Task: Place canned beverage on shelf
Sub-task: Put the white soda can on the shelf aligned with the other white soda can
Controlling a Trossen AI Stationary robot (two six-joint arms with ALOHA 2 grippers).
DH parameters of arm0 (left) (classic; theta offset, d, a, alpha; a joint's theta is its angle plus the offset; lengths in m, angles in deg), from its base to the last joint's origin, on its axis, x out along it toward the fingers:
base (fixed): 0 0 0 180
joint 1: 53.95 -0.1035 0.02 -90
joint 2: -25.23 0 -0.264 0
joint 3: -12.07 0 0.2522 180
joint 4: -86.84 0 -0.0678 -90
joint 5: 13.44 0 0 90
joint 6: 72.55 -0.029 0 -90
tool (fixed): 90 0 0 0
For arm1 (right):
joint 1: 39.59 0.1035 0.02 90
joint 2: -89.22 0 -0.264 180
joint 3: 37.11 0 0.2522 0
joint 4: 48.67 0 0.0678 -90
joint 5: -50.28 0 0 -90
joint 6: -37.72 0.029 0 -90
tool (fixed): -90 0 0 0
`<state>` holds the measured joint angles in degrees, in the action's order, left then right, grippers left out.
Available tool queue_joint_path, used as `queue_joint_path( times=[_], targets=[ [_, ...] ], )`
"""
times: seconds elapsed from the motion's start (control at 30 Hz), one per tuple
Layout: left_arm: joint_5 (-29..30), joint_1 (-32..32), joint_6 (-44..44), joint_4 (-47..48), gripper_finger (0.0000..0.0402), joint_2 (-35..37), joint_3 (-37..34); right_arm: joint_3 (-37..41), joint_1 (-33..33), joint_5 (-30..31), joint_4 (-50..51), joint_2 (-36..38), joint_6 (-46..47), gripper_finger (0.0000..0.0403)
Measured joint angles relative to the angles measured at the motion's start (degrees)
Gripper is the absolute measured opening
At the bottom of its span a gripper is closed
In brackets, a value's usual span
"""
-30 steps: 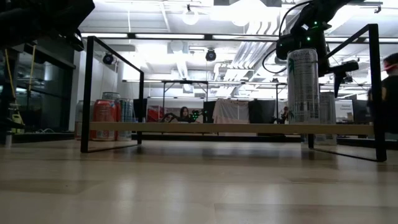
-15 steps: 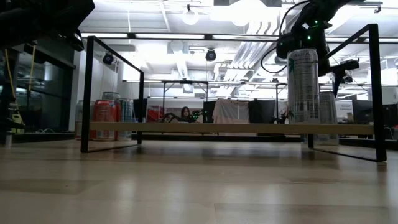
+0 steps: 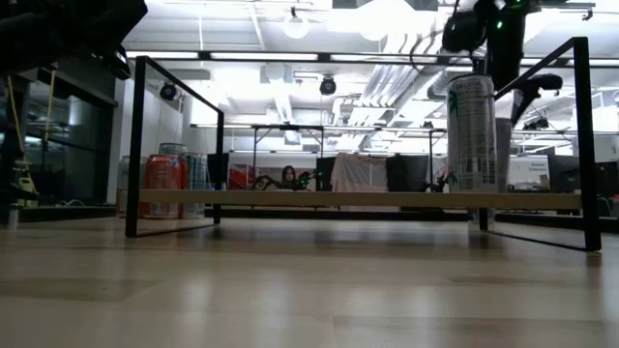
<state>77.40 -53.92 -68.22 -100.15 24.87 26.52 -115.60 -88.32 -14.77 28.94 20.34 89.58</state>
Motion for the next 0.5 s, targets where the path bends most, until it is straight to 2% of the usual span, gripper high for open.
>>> queue_joint_path(
  times=[0.27, 0.5],
  targets=[
    [-0.01, -0.02, 0.0, -0.02, 0.0003, 0.0, 0.0, 0.0, 4.78, -8.51, -12.3, 9.02, -10.71, 0.0248],
    [0.0, 0.0, 0.0, -0.02, 0.0003, 0.0, 0.0, 0.0, 12.27, -21.15, -30.09, 11.99, -14.8, 0.0247]
  ],
)
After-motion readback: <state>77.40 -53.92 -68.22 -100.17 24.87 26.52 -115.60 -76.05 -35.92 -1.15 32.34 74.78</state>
